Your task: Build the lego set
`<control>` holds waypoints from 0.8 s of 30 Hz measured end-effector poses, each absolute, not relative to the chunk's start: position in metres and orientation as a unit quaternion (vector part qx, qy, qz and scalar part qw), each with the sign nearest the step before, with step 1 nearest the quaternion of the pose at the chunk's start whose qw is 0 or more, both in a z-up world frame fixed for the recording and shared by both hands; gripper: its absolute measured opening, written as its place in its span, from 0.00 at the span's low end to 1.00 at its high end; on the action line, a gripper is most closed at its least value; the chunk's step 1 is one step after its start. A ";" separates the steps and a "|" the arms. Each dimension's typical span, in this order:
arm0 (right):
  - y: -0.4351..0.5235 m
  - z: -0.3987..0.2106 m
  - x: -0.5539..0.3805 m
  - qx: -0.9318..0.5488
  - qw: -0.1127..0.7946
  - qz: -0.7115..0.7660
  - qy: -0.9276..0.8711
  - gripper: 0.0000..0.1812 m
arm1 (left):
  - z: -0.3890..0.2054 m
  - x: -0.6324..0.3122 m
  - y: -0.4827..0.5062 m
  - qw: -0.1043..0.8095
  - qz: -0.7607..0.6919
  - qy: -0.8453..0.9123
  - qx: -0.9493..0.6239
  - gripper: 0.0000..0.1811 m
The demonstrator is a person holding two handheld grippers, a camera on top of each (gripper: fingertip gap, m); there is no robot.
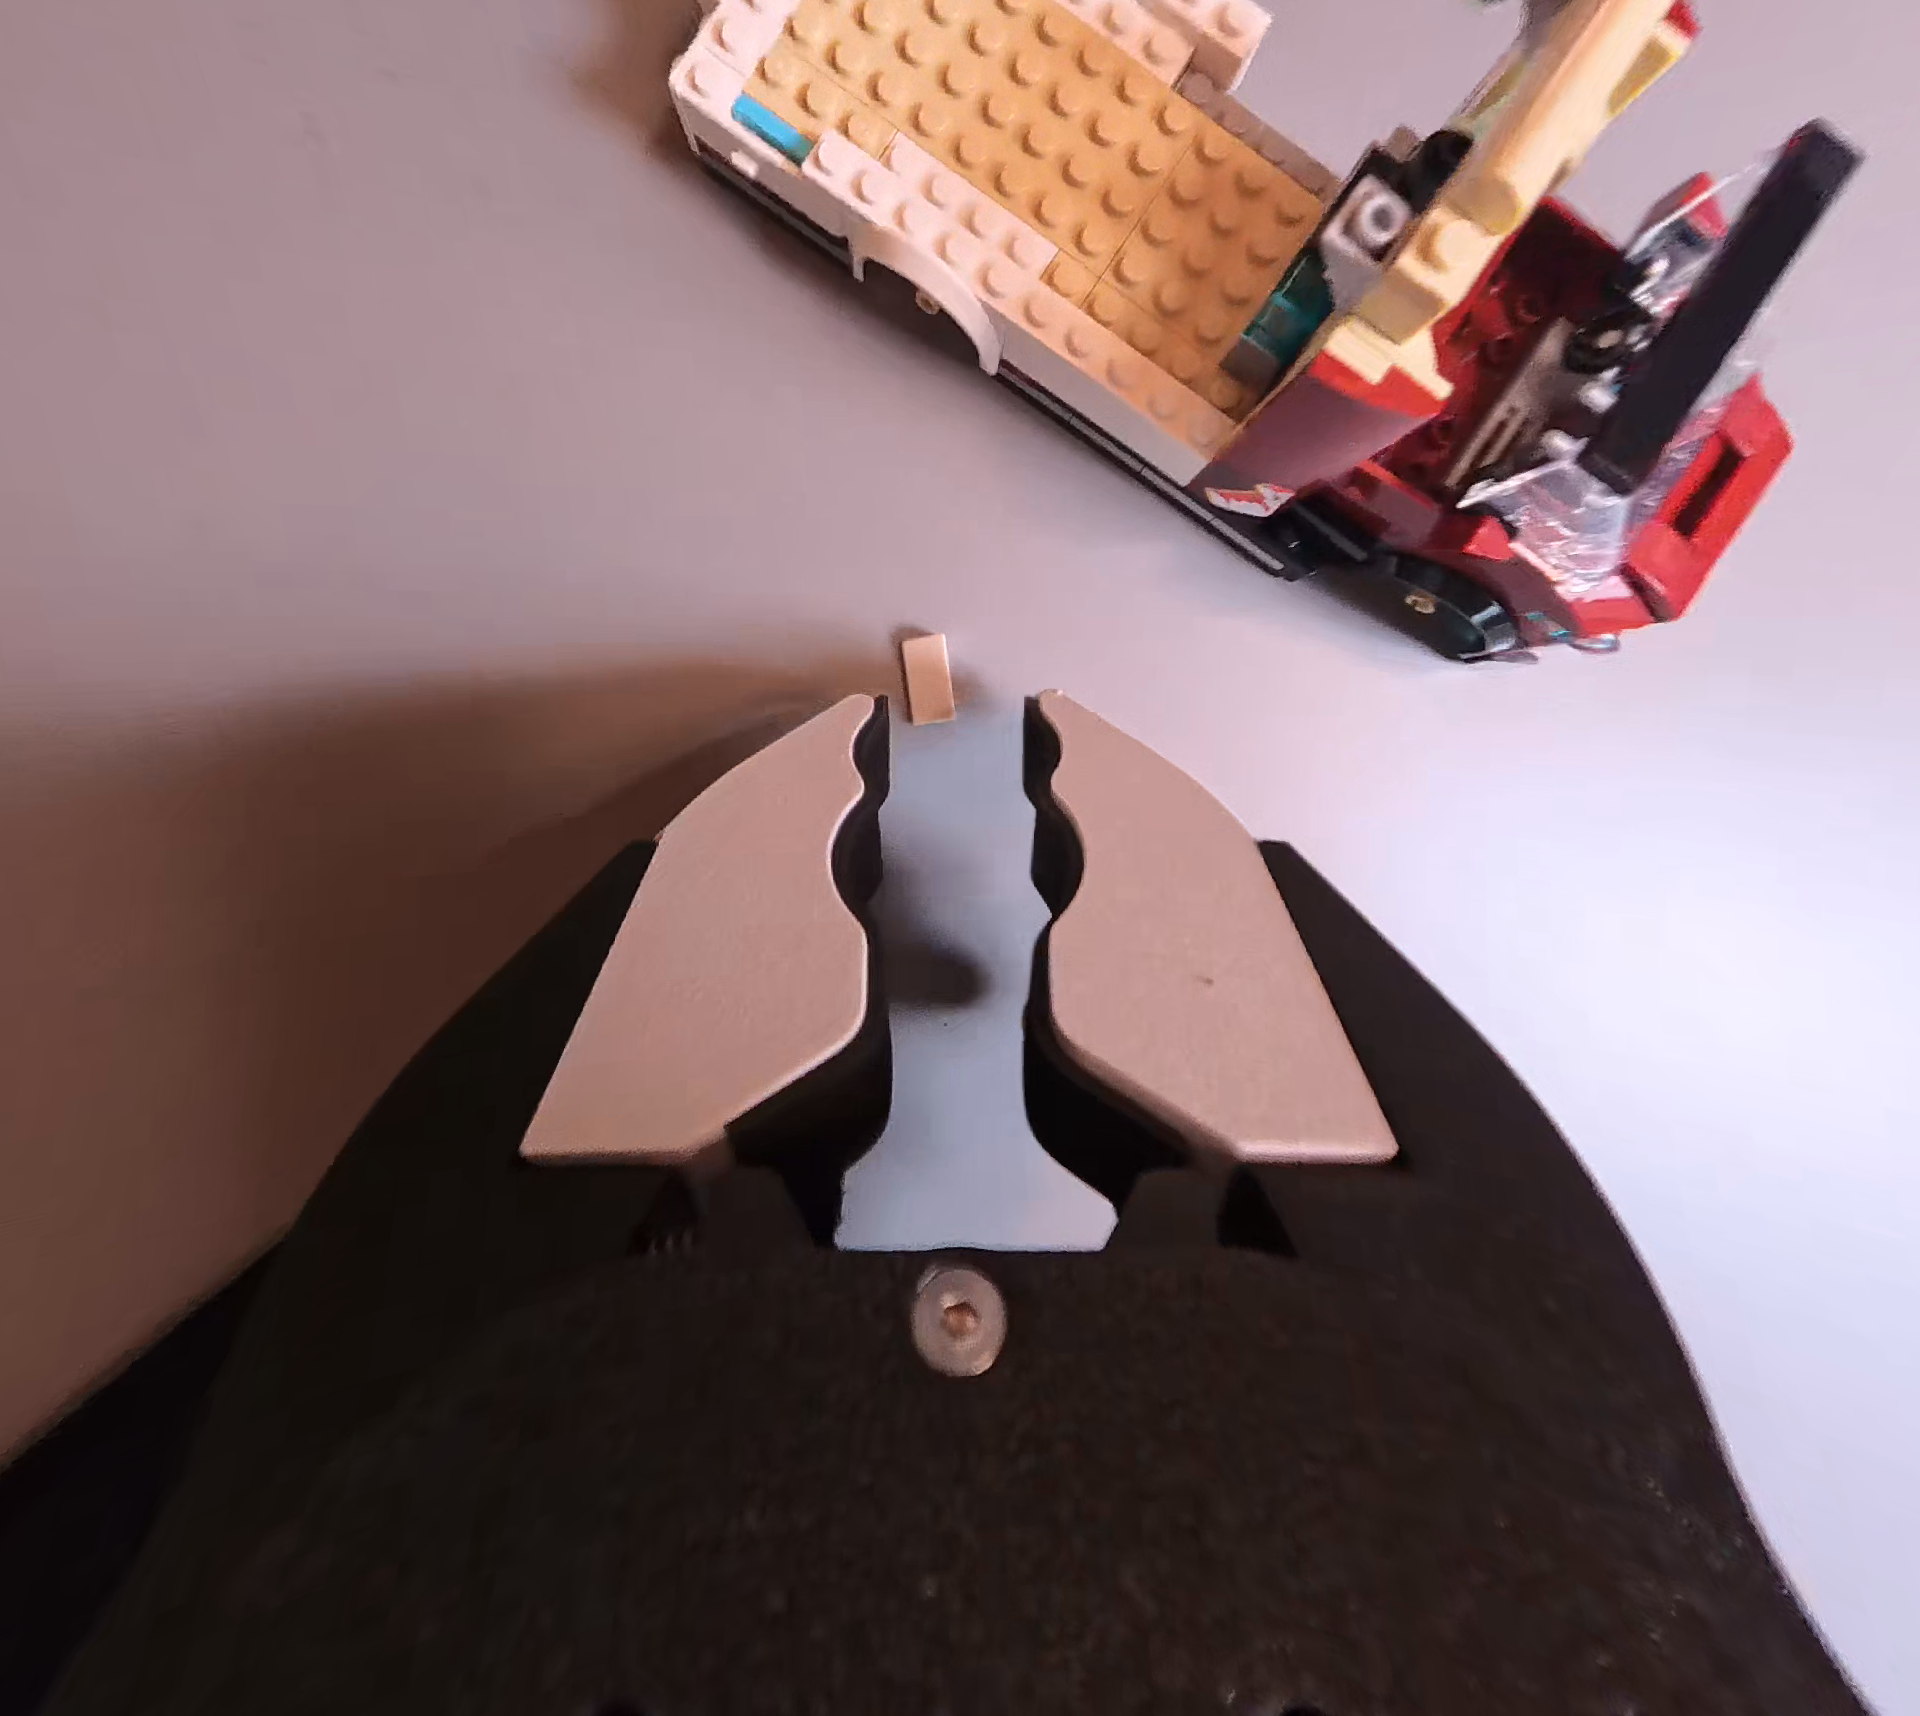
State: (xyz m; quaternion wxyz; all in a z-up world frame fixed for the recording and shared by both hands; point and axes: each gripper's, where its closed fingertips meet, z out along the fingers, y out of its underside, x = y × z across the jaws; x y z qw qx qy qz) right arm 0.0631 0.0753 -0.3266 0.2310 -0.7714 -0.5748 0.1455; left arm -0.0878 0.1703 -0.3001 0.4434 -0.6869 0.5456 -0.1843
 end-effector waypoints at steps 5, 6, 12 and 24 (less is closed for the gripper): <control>0.079 -0.310 0.058 -0.760 0.273 0.168 -0.565 0.13 | -0.313 -0.099 0.220 0.406 -0.130 0.513 -0.745 0.16; 0.080 -0.308 0.058 -0.758 0.278 0.168 -0.565 0.13 | -0.318 -0.097 0.223 0.390 -0.141 0.512 -0.752 0.17; 0.079 -0.306 0.056 -0.754 0.287 0.177 -0.564 0.13 | -0.329 -0.091 0.227 0.347 -0.156 0.514 -0.769 0.14; 0.082 -0.292 0.042 -0.732 0.336 0.200 -0.558 0.13 | -0.315 -0.085 0.219 0.339 -0.220 0.493 -0.770 0.09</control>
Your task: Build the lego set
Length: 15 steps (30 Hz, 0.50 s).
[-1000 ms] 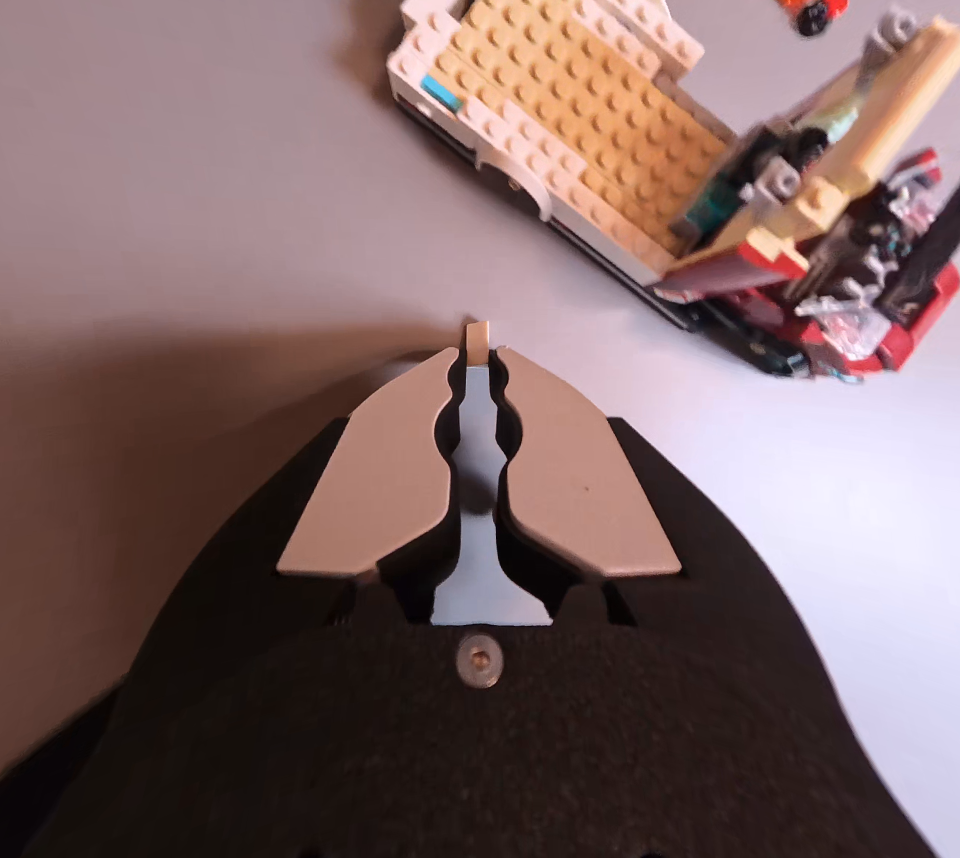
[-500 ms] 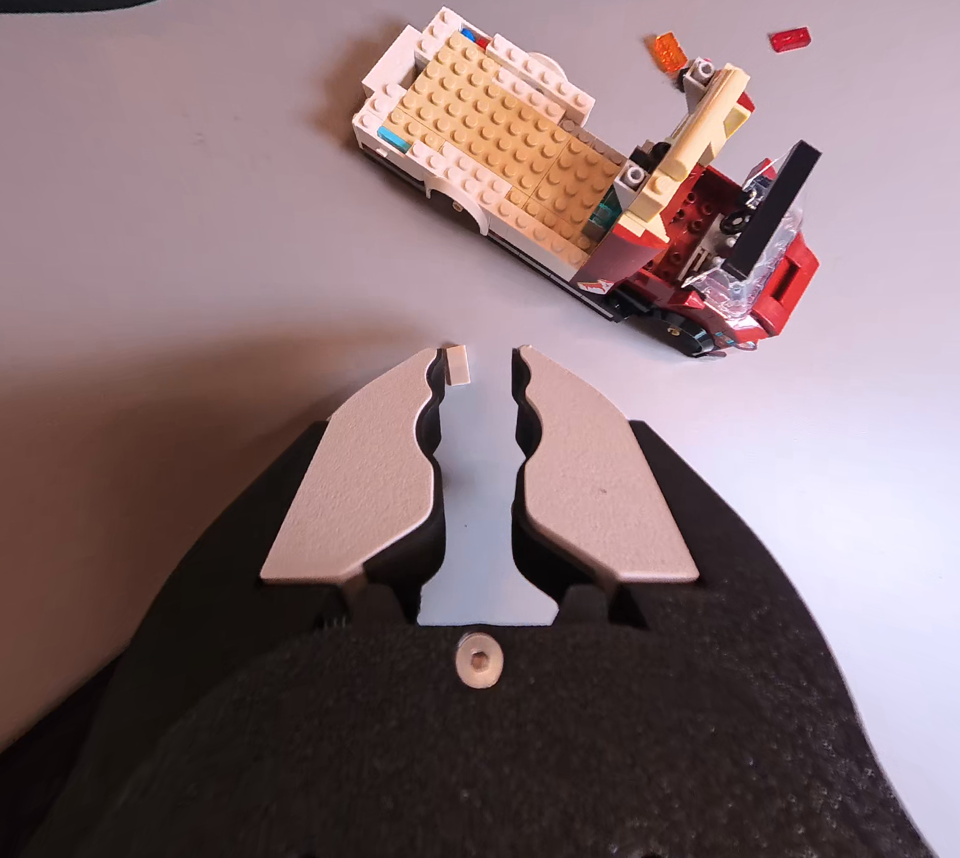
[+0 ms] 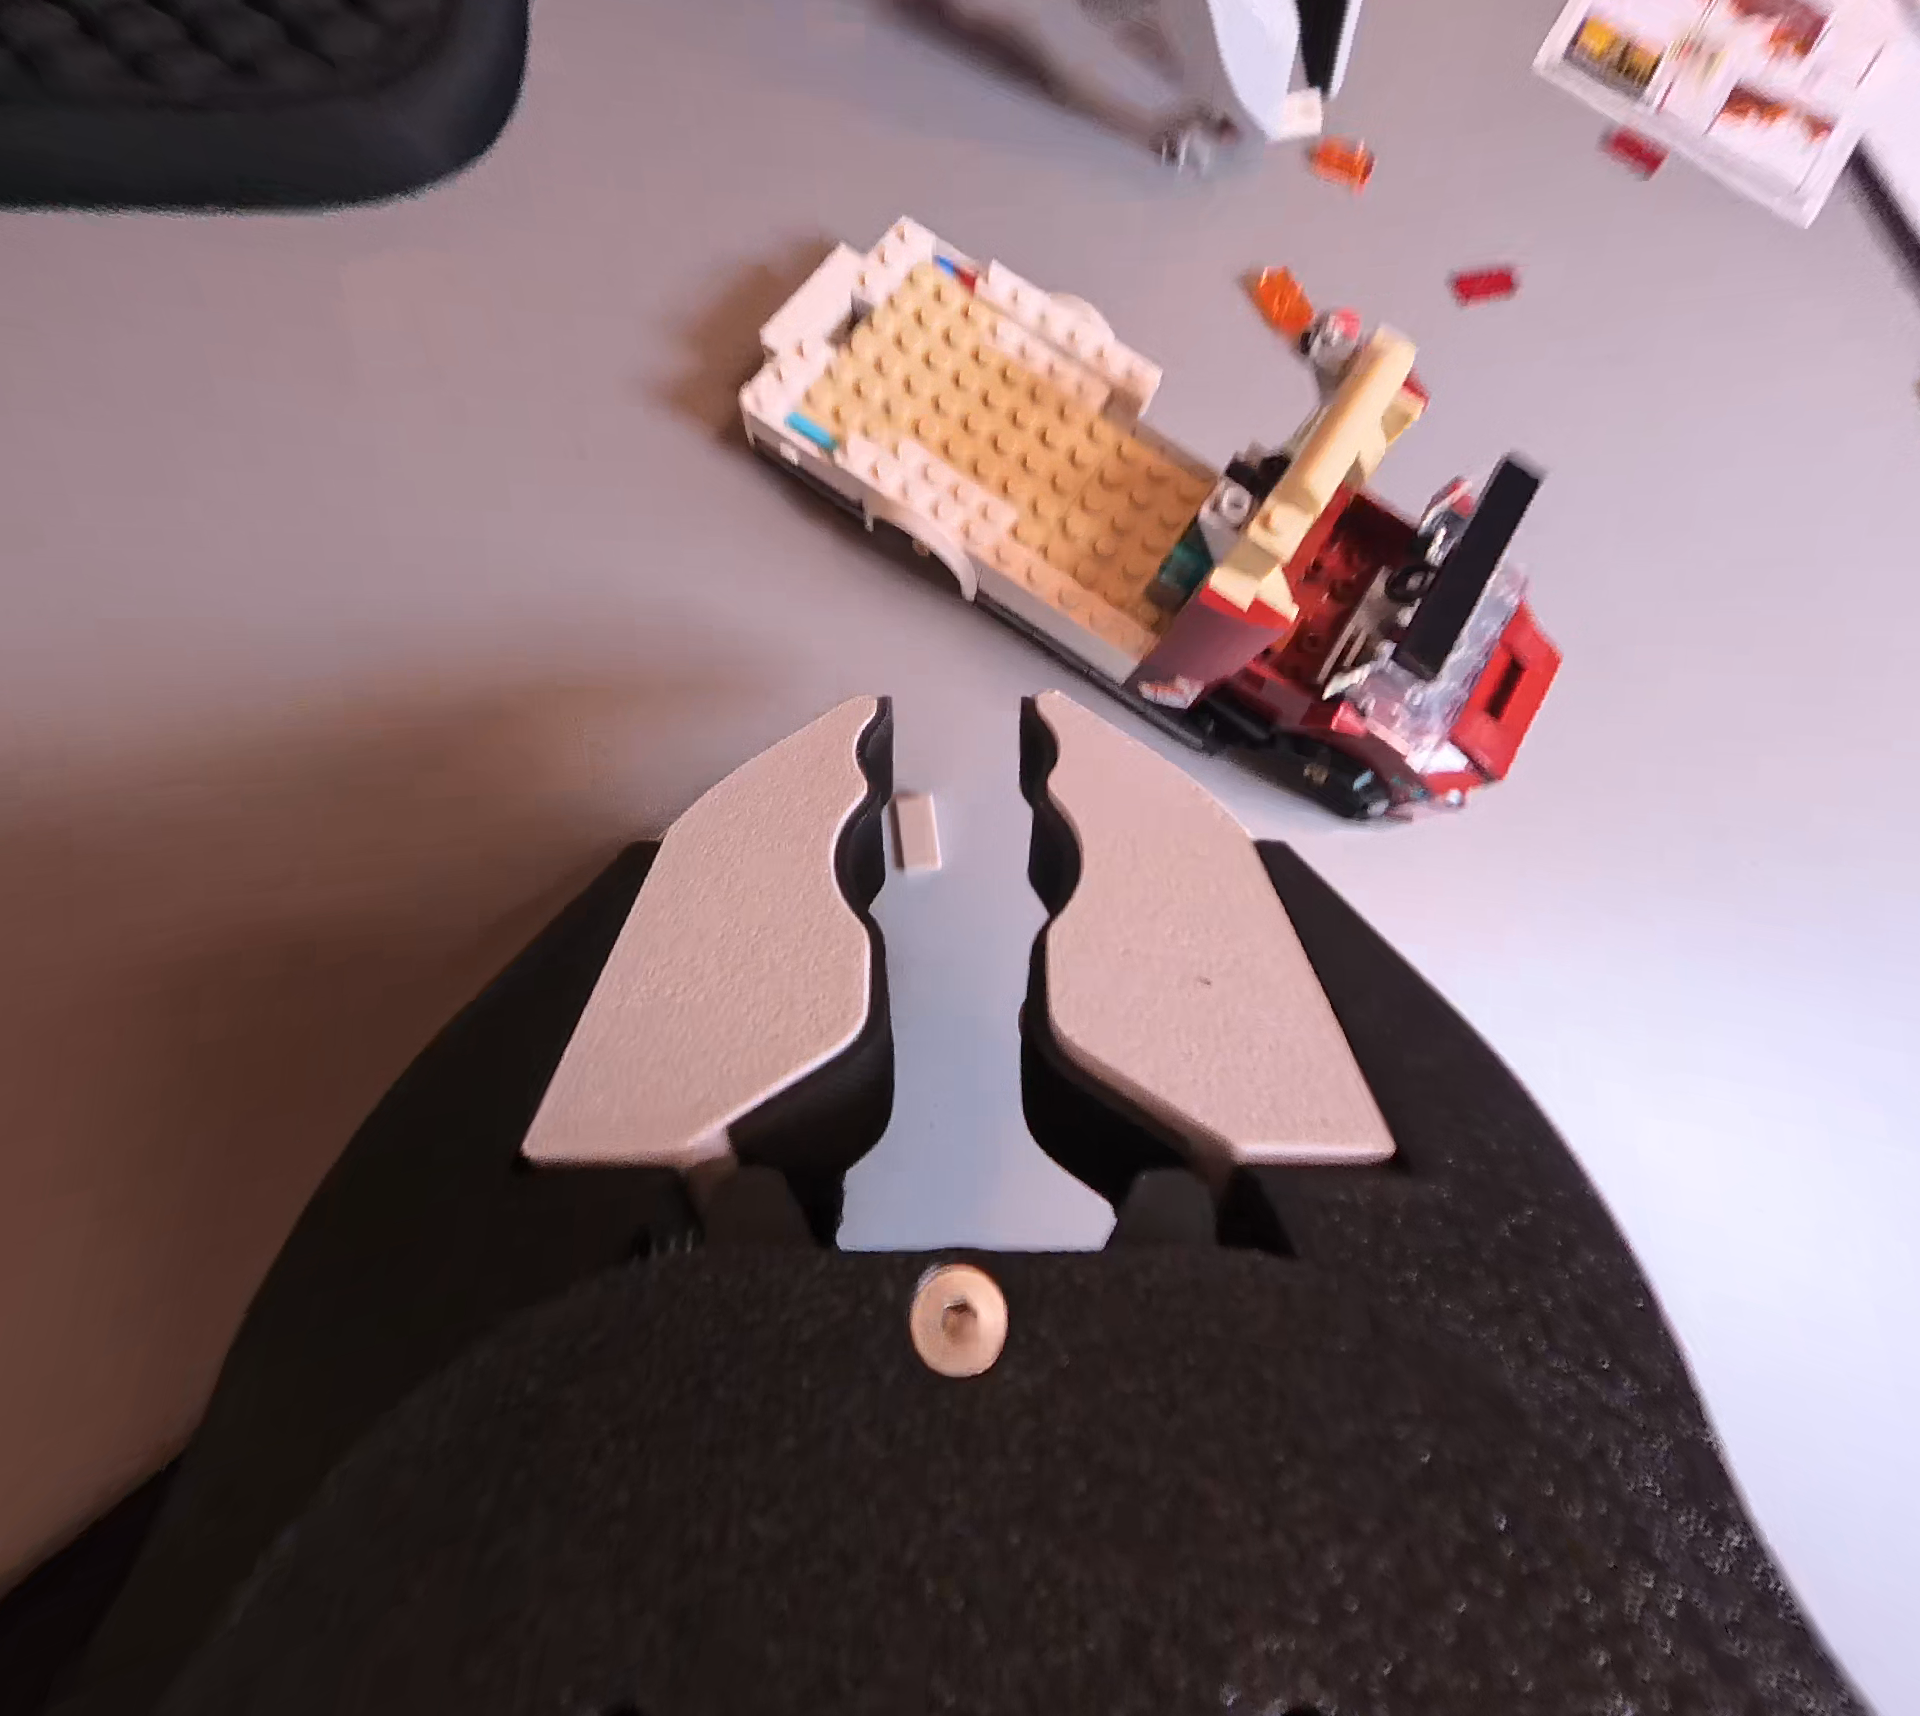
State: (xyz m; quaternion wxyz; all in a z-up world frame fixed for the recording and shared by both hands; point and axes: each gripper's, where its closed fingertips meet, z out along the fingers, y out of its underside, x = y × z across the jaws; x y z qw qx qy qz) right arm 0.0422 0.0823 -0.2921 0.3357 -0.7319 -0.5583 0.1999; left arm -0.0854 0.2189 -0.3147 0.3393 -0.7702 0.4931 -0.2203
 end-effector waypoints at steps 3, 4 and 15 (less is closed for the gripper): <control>0.082 -0.267 0.025 -0.693 0.408 0.229 -0.549 0.13 | -0.268 -0.066 0.185 0.357 -0.359 0.477 -0.719 0.09; 0.082 -0.258 0.019 -0.678 0.435 0.235 -0.544 0.13 | -0.252 -0.059 0.165 0.347 -0.424 0.469 -0.693 0.09; 0.046 -0.235 -0.045 -0.545 0.560 0.203 -0.590 0.10 | -0.241 -0.041 0.041 0.155 -0.678 0.364 -0.619 0.10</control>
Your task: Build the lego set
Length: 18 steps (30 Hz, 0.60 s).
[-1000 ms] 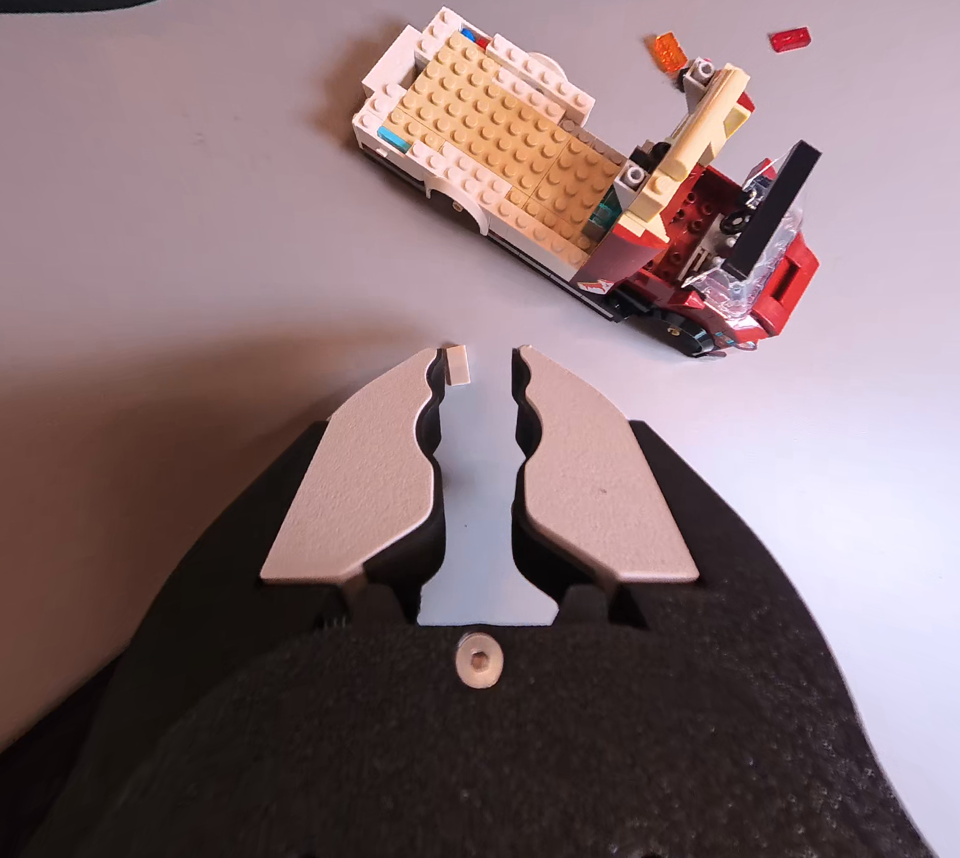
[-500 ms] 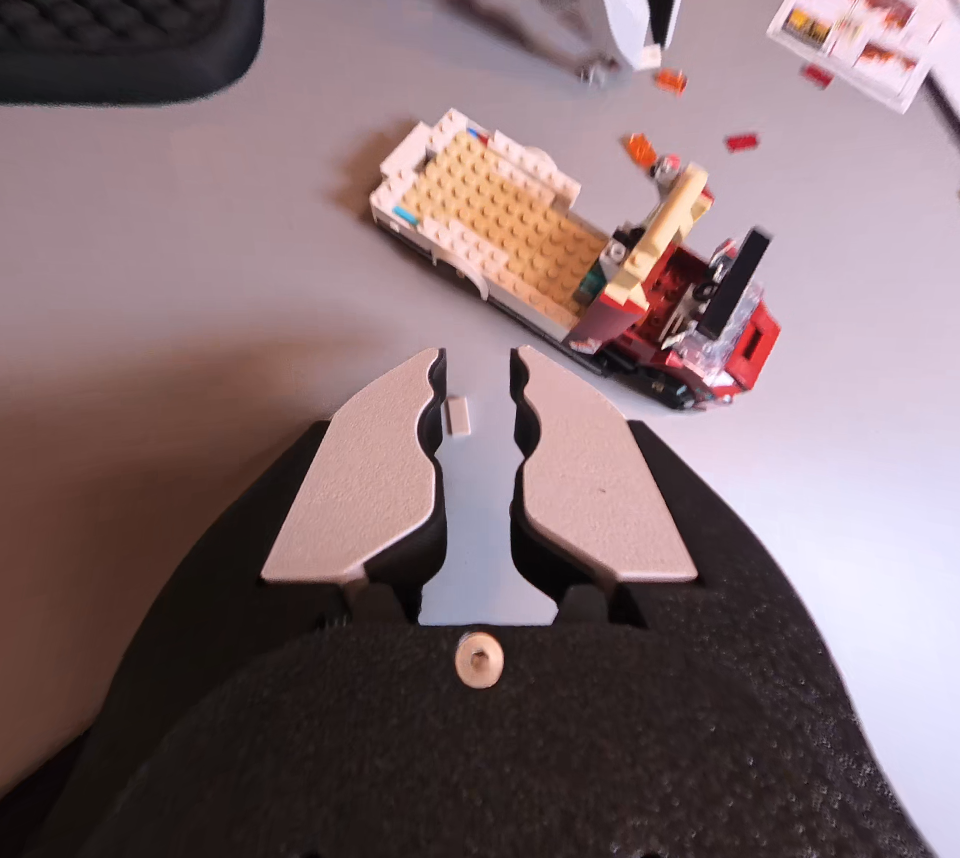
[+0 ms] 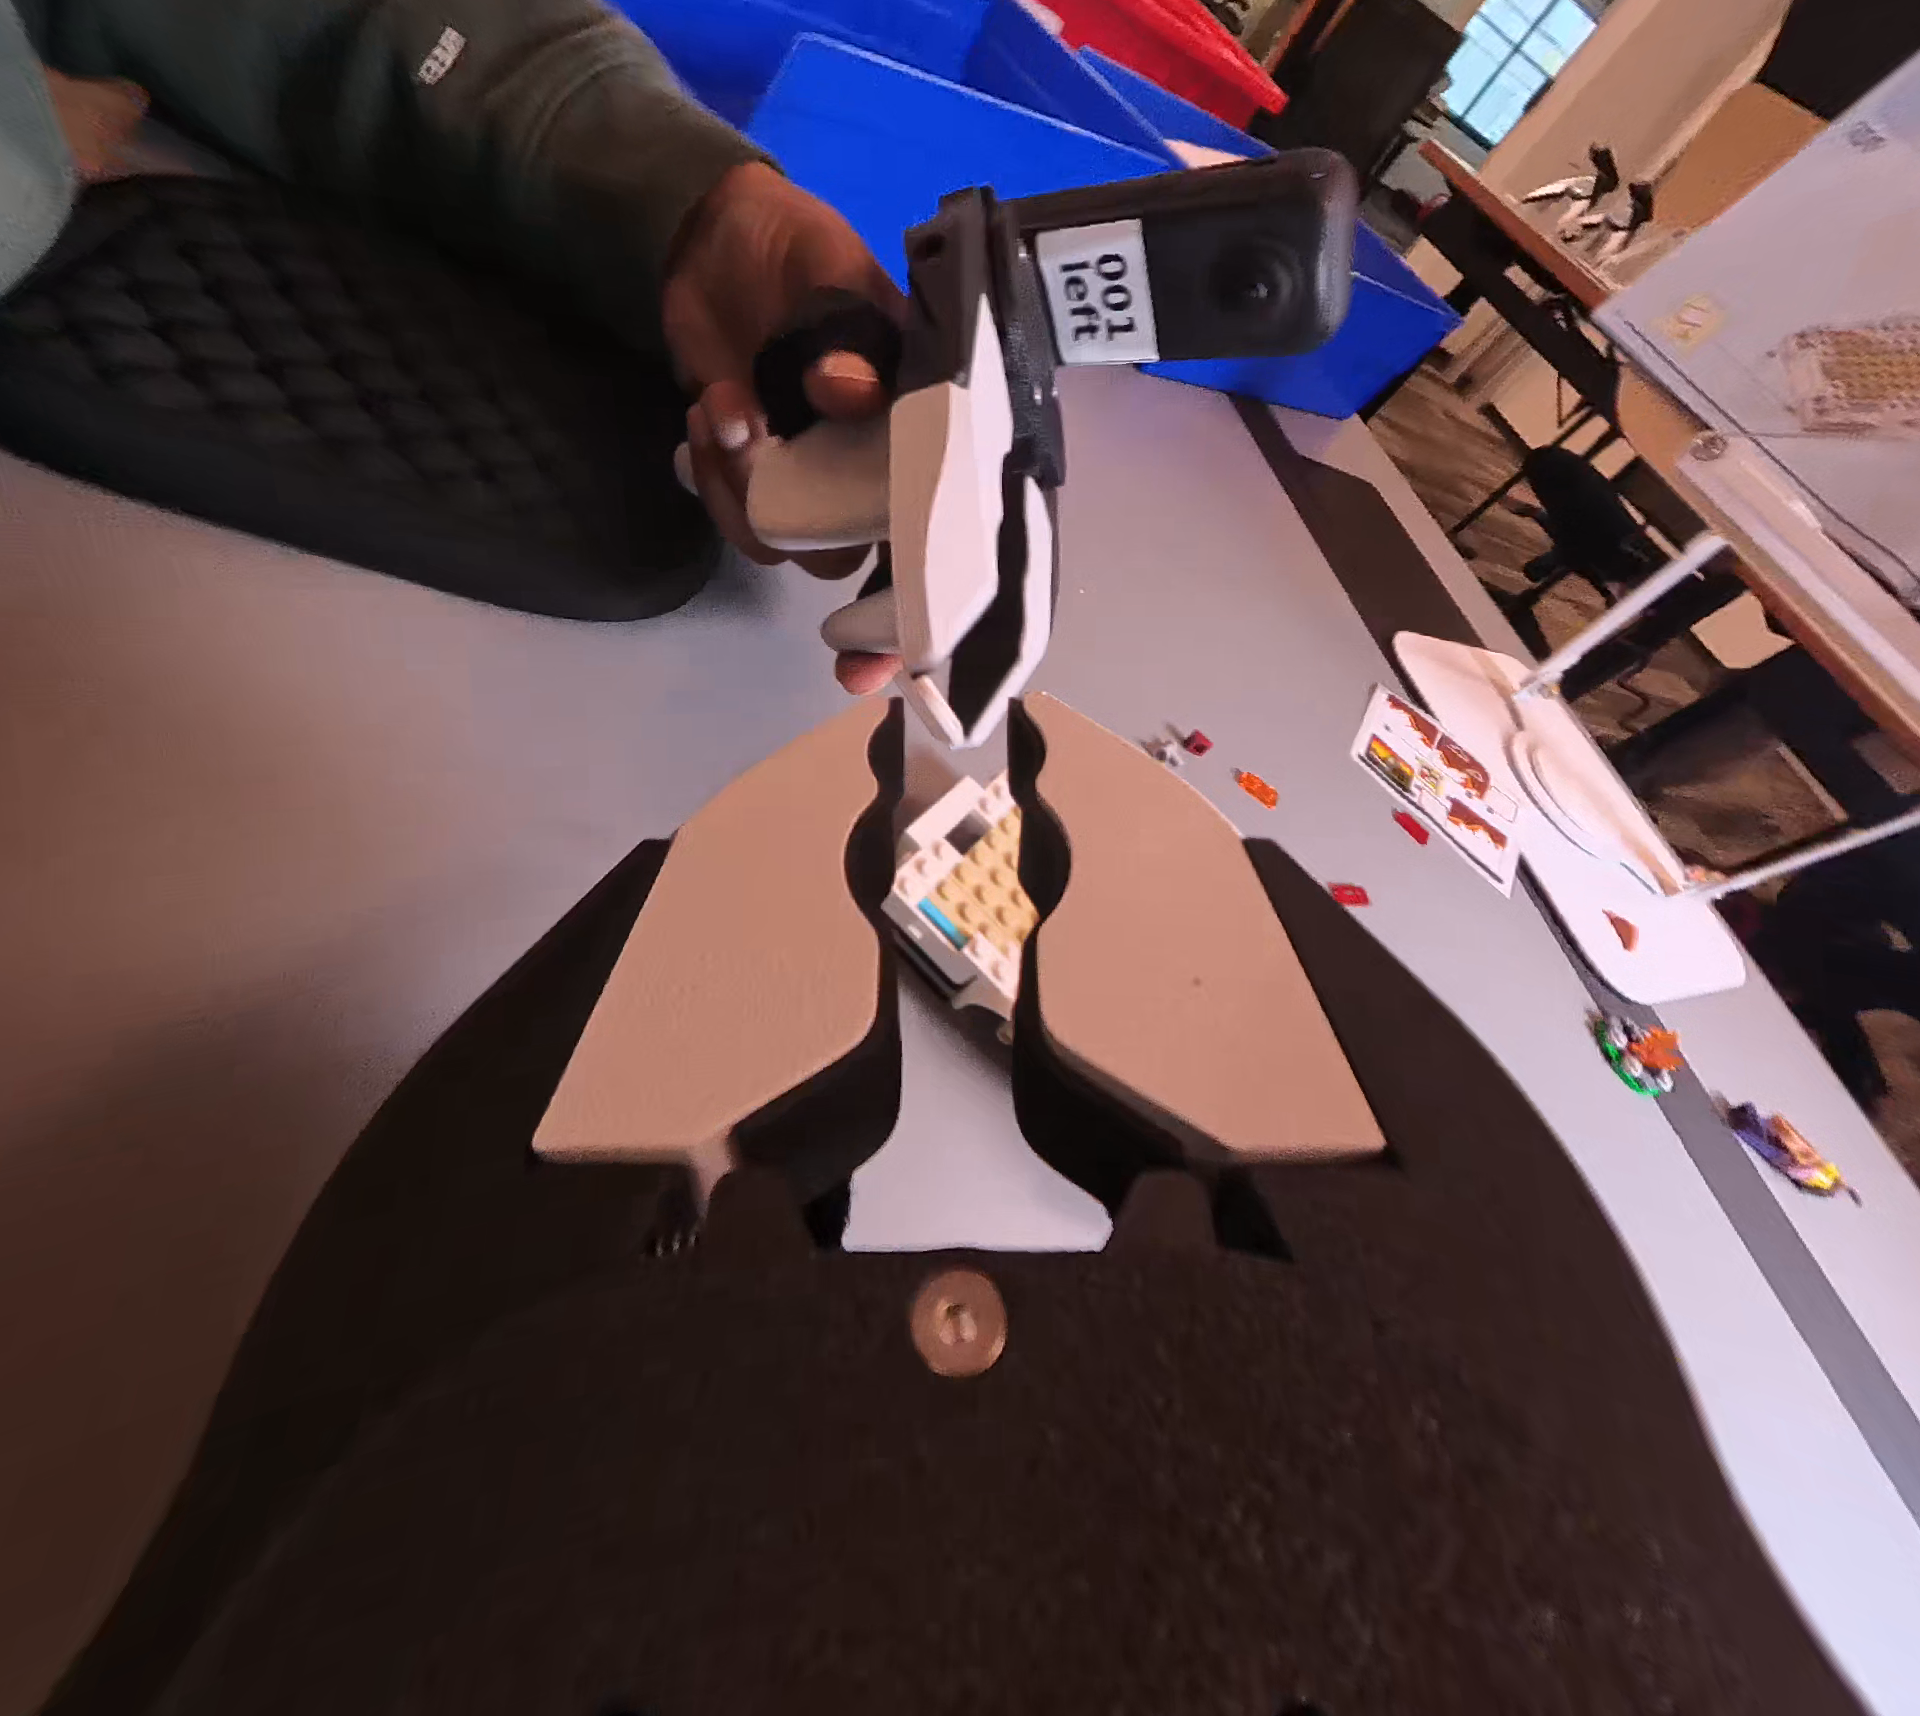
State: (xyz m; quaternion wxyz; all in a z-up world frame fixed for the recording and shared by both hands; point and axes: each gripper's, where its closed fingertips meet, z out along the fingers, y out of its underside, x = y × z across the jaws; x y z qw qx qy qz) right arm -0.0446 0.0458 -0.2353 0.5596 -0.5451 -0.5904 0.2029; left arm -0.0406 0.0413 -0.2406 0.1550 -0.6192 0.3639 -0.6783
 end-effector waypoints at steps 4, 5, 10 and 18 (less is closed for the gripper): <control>0.042 -0.248 -0.052 -0.540 0.548 0.192 -0.610 0.04 | -0.241 -0.040 0.035 0.146 -0.674 0.373 -0.621 0.10; 0.042 -0.248 -0.051 -0.541 0.548 0.191 -0.609 0.03 | -0.242 -0.040 0.034 0.144 -0.673 0.373 -0.623 0.10; 0.043 -0.248 -0.052 -0.576 0.527 0.255 -0.571 0.02 | -0.237 -0.041 0.045 0.162 -0.682 0.348 -0.623 0.12; 0.057 -0.229 -0.044 -0.651 0.415 0.505 -0.386 0.02 | -0.233 -0.042 0.049 0.354 -0.538 0.459 -0.612 0.08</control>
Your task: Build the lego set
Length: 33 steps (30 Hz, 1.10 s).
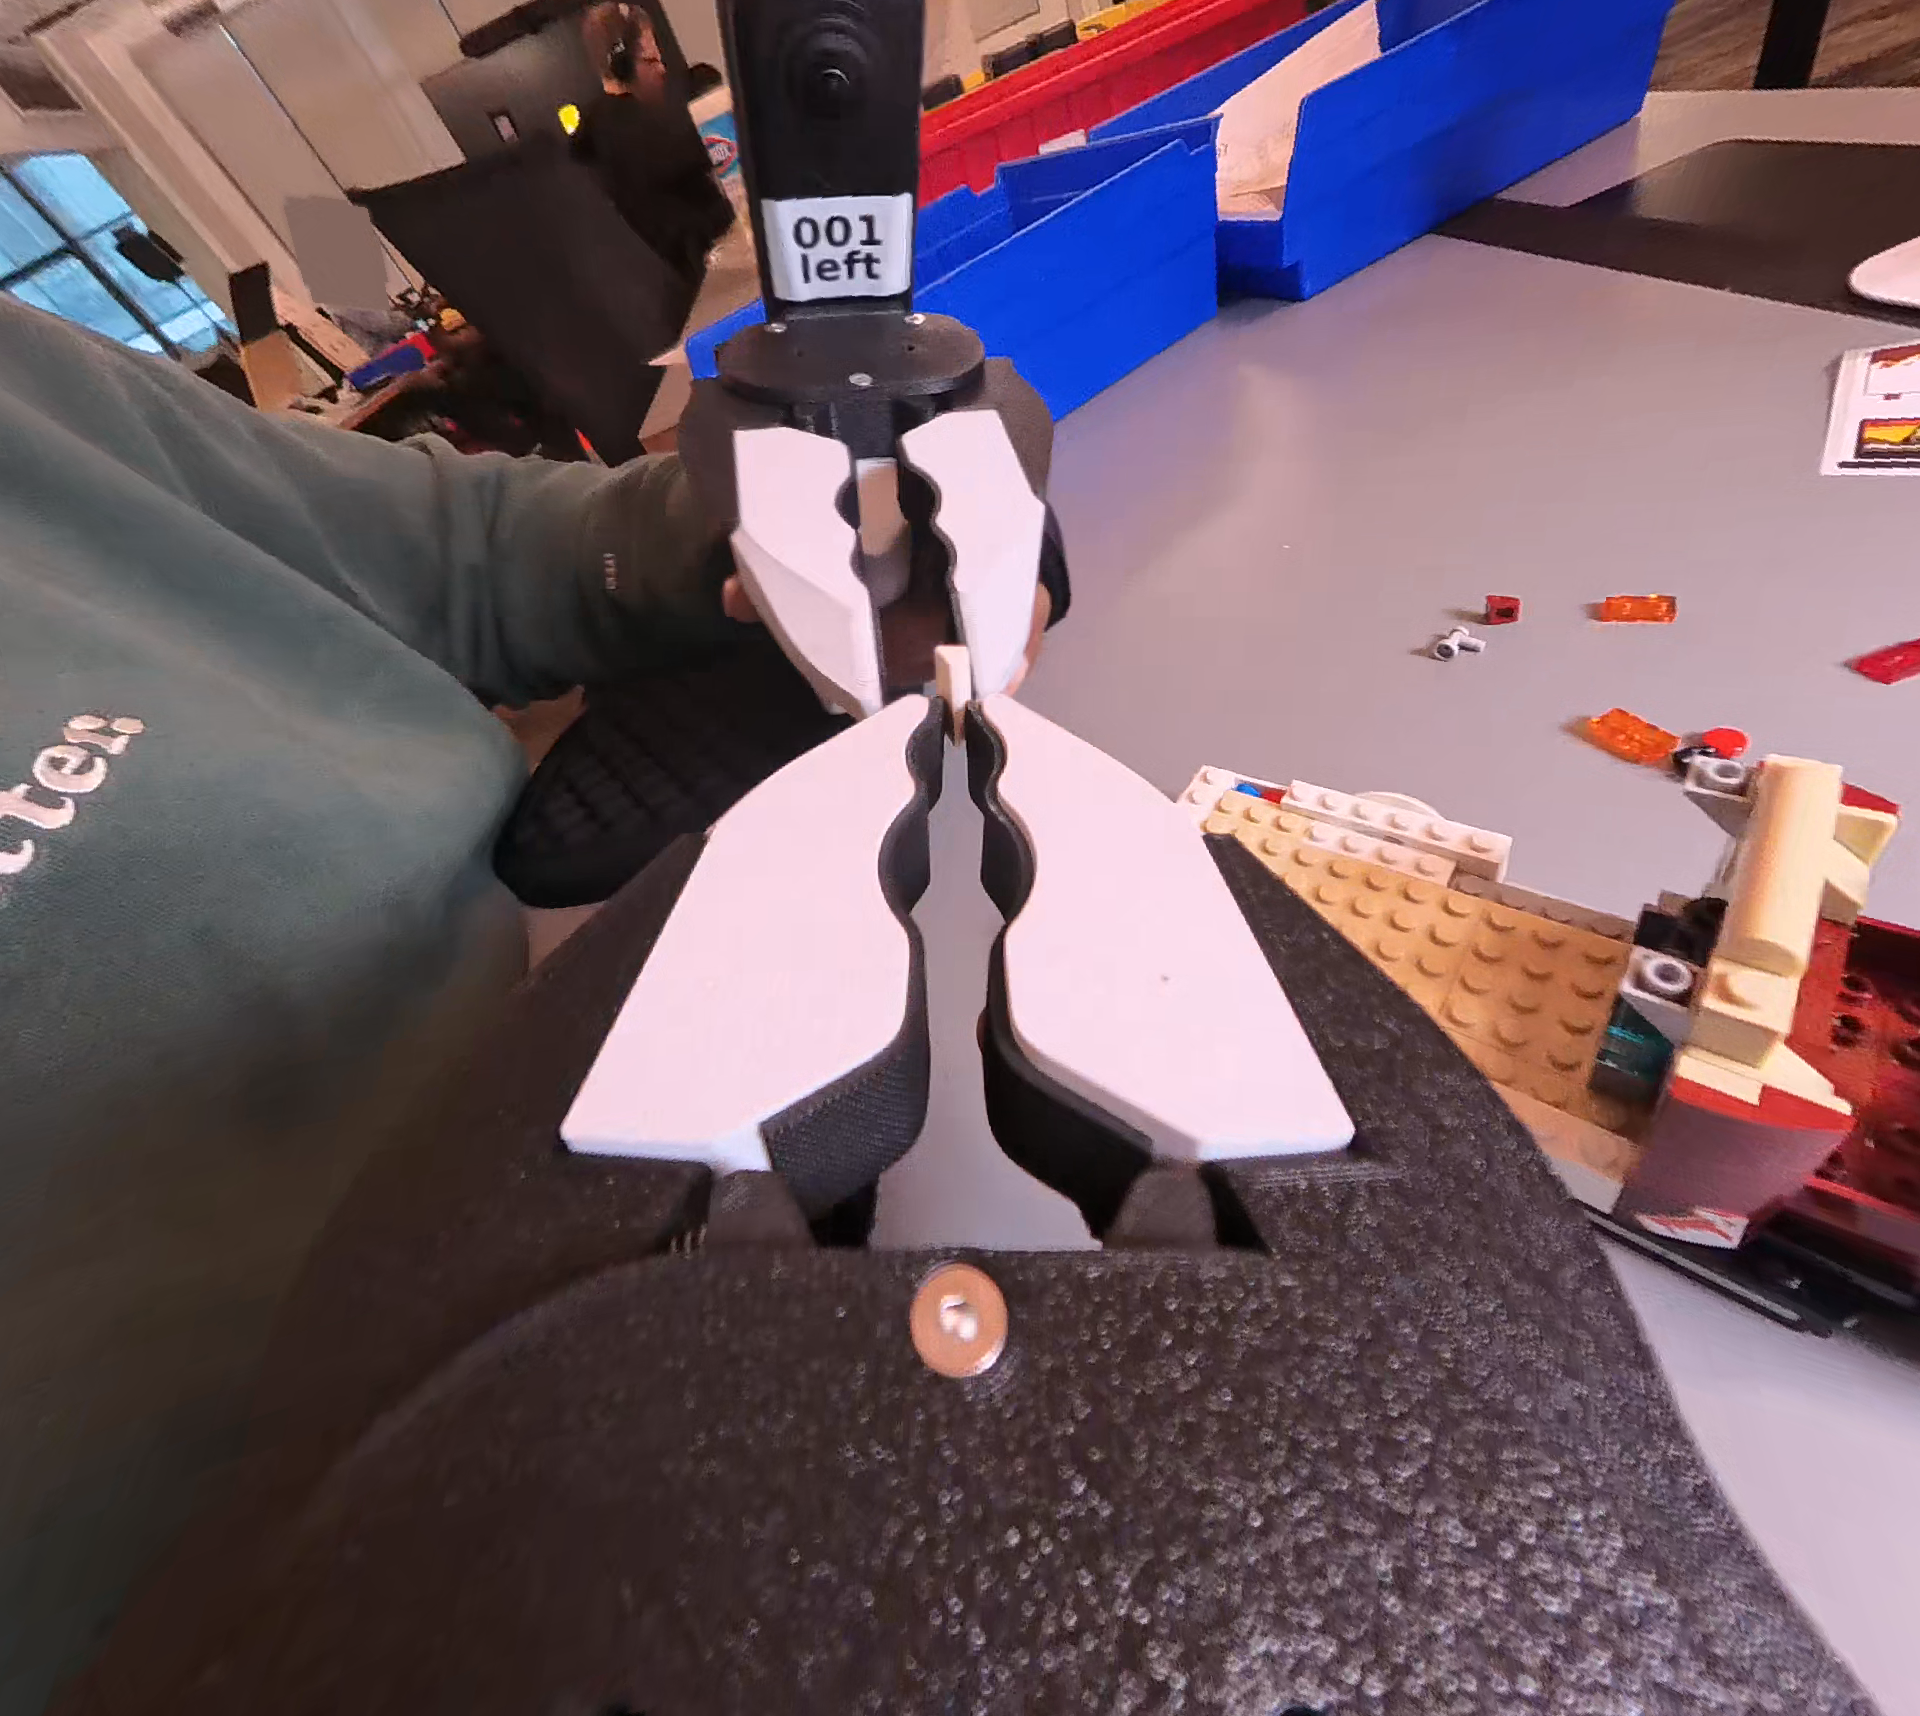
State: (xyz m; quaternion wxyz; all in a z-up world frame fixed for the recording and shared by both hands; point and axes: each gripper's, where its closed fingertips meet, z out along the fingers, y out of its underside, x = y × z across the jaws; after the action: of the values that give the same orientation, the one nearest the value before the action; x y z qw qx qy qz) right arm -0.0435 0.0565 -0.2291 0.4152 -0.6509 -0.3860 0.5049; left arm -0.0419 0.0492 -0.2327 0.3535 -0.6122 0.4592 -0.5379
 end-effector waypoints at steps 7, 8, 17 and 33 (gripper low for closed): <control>0.053 -0.233 -0.046 -0.646 0.438 0.466 -0.417 0.02 | -0.228 -0.037 0.051 0.355 -0.554 0.423 -0.624 0.03; 0.053 -0.234 -0.046 -0.646 0.441 0.459 -0.422 0.02 | -0.228 -0.036 0.051 0.356 -0.554 0.421 -0.624 0.03; 0.057 -0.245 -0.045 -0.652 0.459 0.394 -0.457 0.07 | -0.238 -0.039 0.056 0.361 -0.515 0.452 -0.633 0.02; 0.075 -0.276 -0.004 -0.683 0.405 0.273 -0.543 0.12 | -0.328 -0.096 0.099 0.139 -0.269 0.593 -0.746 0.09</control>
State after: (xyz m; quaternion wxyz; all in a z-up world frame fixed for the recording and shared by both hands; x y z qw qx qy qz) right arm -0.0045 0.0752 -0.2764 0.4053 -0.6829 -0.5431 0.2728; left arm -0.0964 0.0988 -0.3281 0.1390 -0.7461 0.5931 -0.2689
